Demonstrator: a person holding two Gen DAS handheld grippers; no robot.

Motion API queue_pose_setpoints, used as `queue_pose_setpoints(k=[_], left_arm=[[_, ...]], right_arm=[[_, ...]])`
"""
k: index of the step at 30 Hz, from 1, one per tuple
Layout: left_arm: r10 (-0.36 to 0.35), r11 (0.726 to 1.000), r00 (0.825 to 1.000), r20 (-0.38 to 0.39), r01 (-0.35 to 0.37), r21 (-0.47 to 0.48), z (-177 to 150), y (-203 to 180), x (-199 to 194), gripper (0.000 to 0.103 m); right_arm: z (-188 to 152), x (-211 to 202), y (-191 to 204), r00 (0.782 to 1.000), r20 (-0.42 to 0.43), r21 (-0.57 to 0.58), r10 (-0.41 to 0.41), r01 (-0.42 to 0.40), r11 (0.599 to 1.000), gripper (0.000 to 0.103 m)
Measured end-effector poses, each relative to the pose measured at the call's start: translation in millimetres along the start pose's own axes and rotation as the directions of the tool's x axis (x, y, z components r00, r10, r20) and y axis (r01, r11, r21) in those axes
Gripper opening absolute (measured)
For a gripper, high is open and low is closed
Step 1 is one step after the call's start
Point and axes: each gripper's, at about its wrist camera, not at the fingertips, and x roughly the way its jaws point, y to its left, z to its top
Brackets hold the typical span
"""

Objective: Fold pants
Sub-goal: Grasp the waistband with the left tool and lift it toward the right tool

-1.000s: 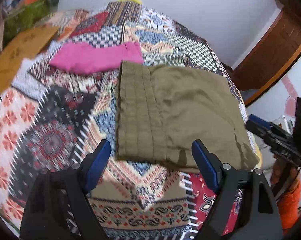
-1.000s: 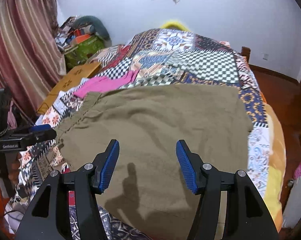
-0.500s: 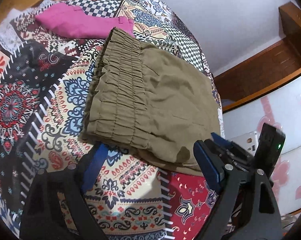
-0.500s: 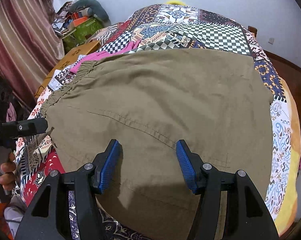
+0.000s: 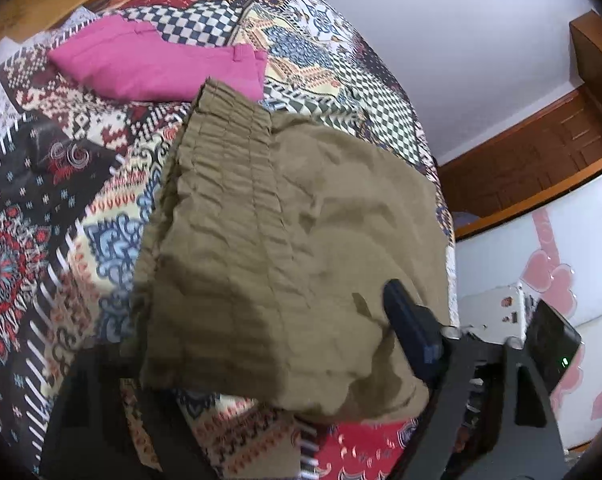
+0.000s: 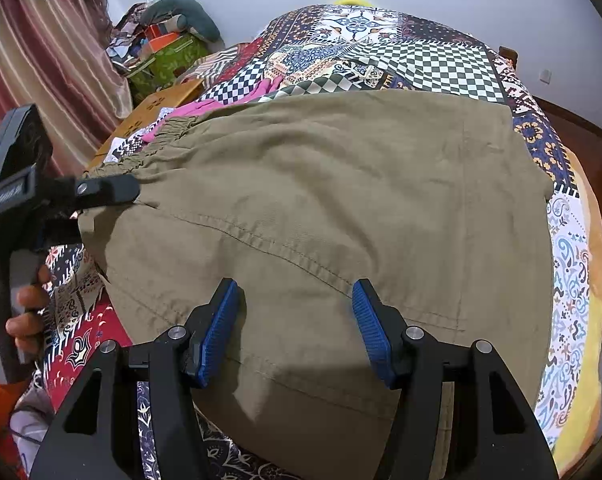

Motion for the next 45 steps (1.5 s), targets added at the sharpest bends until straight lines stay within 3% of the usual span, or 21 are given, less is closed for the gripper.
queue_pose_setpoints(k=[1, 3, 7, 13, 16, 24, 30, 38, 45], left_arm=[[0.029, 1.000, 1.000, 0.010, -0.029, 0.010, 2, -1, 1, 0.058], [0.068, 0.997, 0.997, 0.026, -0.068, 0.029, 3, -2, 2, 0.049], [0.094, 0.992, 0.993, 0.064, -0.099, 0.074, -1, -6, -4, 0.041], [0.154, 0.965, 0.975, 0.163, -0.184, 0.189, -6, -26, -23, 0.038], [0.193, 0.940, 0.954, 0.229, -0.247, 0.236, -11, -34, -41, 0.038], [0.299, 0.856, 0.867, 0.398, -0.428, 0.290, -10, -46, -86, 0.038], [0.295, 0.820, 0.844, 0.448, -0.464, 0.335, -6, -66, -92, 0.038], [0.237, 0.762, 0.840, 0.487, -0.472, 0.443, -15, -113, -85, 0.038], [0.169, 0.755, 0.879, 0.447, -0.406, 0.514, -20, -146, -72, 0.036]], right_arm=[[0, 0, 0, 1.000, 0.000, 0.000, 0.000, 0.000, 1.000, 0.055], [0, 0, 0, 1.000, 0.001, 0.001, -0.001, 0.001, 1.000, 0.055], [1, 0, 0, 1.000, 0.000, 0.004, 0.004, -0.004, 1.000, 0.055], [4, 1, 2, 1.000, -0.006, -0.013, 0.009, -0.009, 1.000, 0.056], [7, 3, 7, 1.000, -0.006, -0.031, 0.019, -0.019, 0.999, 0.056], [16, 10, 32, 0.998, -0.010, -0.115, 0.055, -0.056, 0.992, 0.056], [15, 4, 31, 0.998, 0.006, -0.103, 0.055, -0.054, 0.993, 0.055], [0, -33, -18, 0.997, 0.071, 0.016, -0.040, 0.039, 0.999, 0.056], [-25, -44, -52, 0.993, 0.045, 0.095, -0.110, 0.105, 0.990, 0.056]])
